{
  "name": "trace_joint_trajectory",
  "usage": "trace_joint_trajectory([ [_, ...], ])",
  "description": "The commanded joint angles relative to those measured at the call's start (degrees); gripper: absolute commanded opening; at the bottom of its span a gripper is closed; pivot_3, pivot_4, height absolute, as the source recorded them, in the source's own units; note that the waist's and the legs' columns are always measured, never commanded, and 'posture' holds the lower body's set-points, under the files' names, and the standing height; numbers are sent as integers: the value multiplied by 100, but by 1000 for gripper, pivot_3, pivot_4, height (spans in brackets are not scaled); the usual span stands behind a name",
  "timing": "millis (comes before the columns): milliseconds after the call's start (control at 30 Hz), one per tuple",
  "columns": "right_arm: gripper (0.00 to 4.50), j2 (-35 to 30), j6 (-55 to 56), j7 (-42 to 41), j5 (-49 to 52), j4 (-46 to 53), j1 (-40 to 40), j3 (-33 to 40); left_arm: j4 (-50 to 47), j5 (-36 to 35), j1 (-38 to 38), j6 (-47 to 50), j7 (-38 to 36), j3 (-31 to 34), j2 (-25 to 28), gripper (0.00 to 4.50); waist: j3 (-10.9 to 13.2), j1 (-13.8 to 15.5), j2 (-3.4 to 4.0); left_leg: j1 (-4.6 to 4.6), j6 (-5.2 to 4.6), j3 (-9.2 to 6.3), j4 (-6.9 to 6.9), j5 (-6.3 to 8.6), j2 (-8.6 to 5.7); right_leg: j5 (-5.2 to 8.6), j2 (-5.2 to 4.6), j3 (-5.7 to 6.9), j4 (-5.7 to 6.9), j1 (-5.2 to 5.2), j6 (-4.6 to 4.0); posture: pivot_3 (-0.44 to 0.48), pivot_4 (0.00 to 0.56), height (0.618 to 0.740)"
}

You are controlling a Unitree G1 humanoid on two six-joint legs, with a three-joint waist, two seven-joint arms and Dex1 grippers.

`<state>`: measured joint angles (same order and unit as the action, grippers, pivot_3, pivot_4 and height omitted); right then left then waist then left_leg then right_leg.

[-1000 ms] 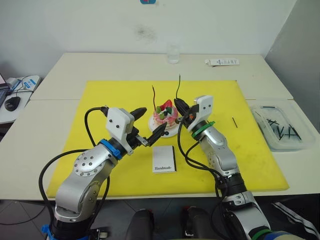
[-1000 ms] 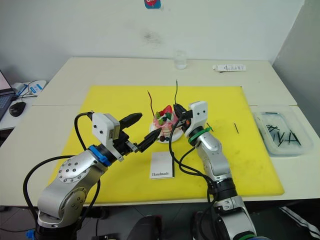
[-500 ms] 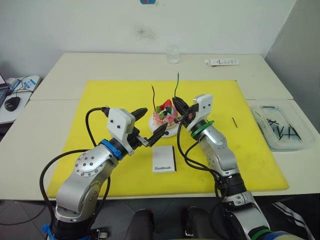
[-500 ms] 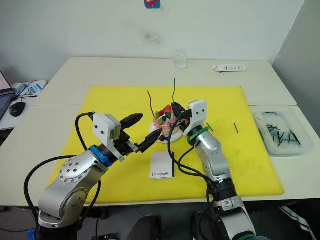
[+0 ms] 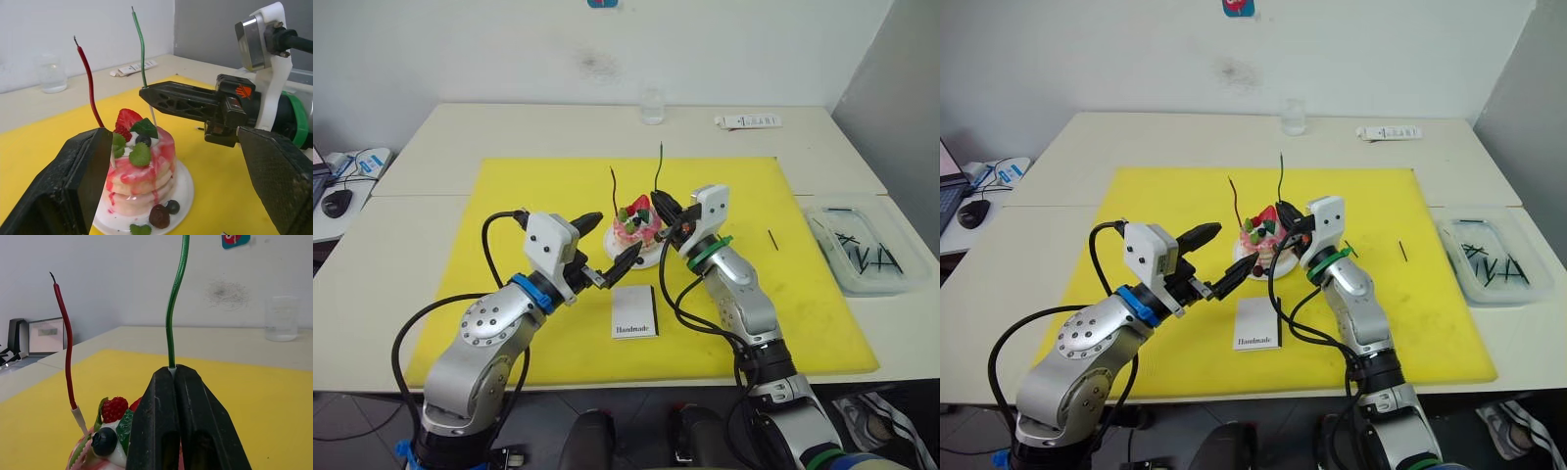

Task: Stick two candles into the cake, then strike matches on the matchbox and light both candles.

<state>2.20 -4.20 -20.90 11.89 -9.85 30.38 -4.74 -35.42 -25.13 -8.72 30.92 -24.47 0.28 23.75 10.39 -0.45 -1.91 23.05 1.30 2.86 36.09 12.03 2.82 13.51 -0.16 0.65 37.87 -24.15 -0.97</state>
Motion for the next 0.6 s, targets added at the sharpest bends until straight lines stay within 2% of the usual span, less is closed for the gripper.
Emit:
trace_joint_trajectory([
  [33,17,38,147,34,-44,60,49,-3,-142,19,-64,-111,-11,-6,-11,4483,0,-2,0,0,0,0,0,0,0,0,0,0,0,0,0,0,150,740],
  [600,17,128,129,102,-75,-19,-197,74,-162,-6,-131,-89,-21,-30,-16,4483,0,-2,0,0,0,1,0,0,1,0,0,0,0,0,0,0,150,740],
])
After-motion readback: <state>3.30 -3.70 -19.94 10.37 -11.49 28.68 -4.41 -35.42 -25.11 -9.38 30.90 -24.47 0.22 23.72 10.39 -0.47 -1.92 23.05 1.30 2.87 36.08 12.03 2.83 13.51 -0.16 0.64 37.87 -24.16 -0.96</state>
